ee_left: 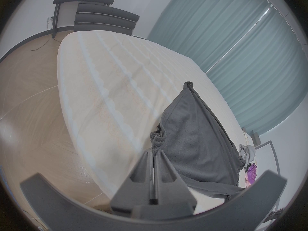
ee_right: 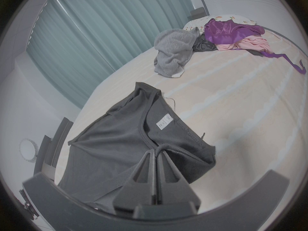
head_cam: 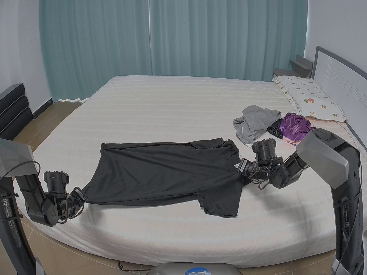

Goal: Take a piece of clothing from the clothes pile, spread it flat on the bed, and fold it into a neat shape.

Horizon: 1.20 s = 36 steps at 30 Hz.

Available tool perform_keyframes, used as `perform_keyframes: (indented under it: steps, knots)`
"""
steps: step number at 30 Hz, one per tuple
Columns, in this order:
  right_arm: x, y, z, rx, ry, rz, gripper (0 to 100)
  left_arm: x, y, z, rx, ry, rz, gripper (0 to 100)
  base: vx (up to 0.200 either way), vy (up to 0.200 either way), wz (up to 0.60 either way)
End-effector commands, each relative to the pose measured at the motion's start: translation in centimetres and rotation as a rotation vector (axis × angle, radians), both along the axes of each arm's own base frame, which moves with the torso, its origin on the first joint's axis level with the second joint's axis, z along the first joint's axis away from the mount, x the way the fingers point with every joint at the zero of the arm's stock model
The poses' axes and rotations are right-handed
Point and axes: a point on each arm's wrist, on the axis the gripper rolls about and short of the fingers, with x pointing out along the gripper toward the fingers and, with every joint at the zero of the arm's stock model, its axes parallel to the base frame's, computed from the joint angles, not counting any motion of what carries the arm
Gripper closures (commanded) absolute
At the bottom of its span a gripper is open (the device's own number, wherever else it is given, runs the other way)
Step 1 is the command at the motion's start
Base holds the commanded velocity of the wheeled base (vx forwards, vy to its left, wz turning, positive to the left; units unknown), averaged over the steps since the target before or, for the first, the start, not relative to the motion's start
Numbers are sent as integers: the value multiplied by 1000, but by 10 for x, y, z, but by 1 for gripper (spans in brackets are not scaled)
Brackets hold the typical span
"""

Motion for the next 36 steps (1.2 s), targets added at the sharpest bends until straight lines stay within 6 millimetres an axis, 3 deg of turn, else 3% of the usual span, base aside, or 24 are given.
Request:
perform_keyframes:
  steps: [1,2,6,10,13,17,21,25,36]
  knots:
    - [5,3,-21,-20,28,9,100,0,0,-1,-3,4,-1,100,0,0,0]
    - [6,2,-21,-22,23,10,0,0,1,-1,-3,4,1,100,0,0,0]
    - [4,-1,-13,-16,9,4,0,0,0,-1,-3,3,-1,100,0,0,0]
    - [-6,-13,18,3,-16,10,0,-1,0,-1,-3,6,-1,100,0,0,0]
    - [-27,-19,25,-31,12,90,0,-1,0,-1,-3,7,-1,100,0,0,0]
    - [-61,-22,11,-78,69,223,0,-1,0,-1,-3,7,-1,100,0,0,0]
    - [-81,-18,-6,-95,94,304,0,-1,0,-1,-3,7,-1,100,0,0,0]
    - [-83,-6,-25,-105,106,334,0,-1,0,-1,-3,7,-1,100,0,0,0]
    - [-74,21,-33,-96,65,391,0,-1,0,-2,-3,9,-4,100,0,0,0]
